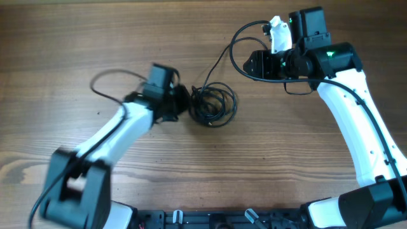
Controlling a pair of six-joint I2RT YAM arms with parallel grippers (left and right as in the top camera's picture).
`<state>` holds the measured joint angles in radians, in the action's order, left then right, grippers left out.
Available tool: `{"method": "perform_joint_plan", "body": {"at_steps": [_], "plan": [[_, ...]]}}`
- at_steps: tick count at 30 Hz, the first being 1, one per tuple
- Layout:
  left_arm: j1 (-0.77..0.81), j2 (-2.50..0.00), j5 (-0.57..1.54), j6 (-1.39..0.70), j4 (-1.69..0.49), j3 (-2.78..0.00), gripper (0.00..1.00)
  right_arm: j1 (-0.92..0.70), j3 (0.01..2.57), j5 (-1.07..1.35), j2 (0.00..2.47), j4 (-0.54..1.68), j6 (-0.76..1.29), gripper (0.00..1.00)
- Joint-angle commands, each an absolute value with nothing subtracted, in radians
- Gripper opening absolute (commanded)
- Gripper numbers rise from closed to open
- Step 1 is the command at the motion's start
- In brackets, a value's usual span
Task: Untangle cables
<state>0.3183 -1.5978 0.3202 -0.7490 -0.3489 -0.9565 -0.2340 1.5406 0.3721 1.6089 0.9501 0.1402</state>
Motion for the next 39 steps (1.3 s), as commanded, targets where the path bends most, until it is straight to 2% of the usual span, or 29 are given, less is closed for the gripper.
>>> {"method": "perform_joint_plan", "body": {"at_steps": [1,5,6,7,8,9,10,11,12,14,15,20,25,30,36,39], "plan": [[0.264,-1.436,0.366,-0.606,-0.34,-1.012,0.04,-0.238,1.544,0.359,1.615,0.943,0.134,0.58],[0.273,-1.462,0.366,-0.614,-0.38,-1.011,0.04,-0.238,1.544,0.359,1.615,0.944,0.139,0.58],[0.276,-1.481,0.366,-0.619,-0.387,-1.011,0.09,-0.238,1.544,0.359,1.615,0.946,0.139,0.58],[0.278,-1.497,0.366,-0.628,-0.389,-1.011,0.24,-0.238,1.544,0.359,1.615,0.948,0.139,0.58],[0.279,-1.521,0.358,-0.646,-0.39,-1.011,0.48,-0.238,1.544,0.359,1.615,0.952,0.138,0.58],[0.279,-1.554,0.348,-0.678,-0.393,-1.011,0.58,-0.238,1.544,0.359,1.615,0.955,0.139,0.58],[0.279,-1.593,0.34,-0.697,-0.391,-1.011,0.64,-0.238,1.544,0.359,1.615,0.955,0.139,0.58],[0.279,-1.61,0.34,-0.696,-0.385,-1.011,0.63,-0.238,1.544,0.359,1.615,0.955,0.138,0.58],[0.279,-1.626,0.34,-0.695,-0.381,-1.011,0.56,-0.238,1.544,0.359,1.615,0.955,0.138,0.58],[0.279,-1.665,0.341,-0.695,-0.369,-1.011,0.31,-0.238,1.544,0.358,1.615,0.955,0.138,0.58],[0.279,-1.677,0.341,-0.687,-0.366,-1.011,0.29,-0.238,1.544,0.358,1.615,0.955,0.138,0.58],[0.279,-1.718,0.361,-0.601,-0.347,-1.011,0.23,-0.238,1.544,0.358,1.615,0.955,0.138,0.58],[0.279,-1.746,0.481,-0.579,-0.292,-1.011,0.22,-0.238,1.544,0.358,1.615,0.955,0.138,0.58],[0.277,-1.743,0.642,-0.579,-0.213,-1.012,0.04,-0.238,1.544,0.359,1.615,0.958,0.139,0.58],[0.194,-1.639,0.864,-0.601,-0.19,-1.128,0.04,-0.238,1.544,0.397,1.615,0.962,0.137,0.58],[0.123,-1.528,1.0,-0.739,-0.139,-1.275,0.04,-0.238,1.544,0.453,1.615,0.947,0.133,0.58]]}}
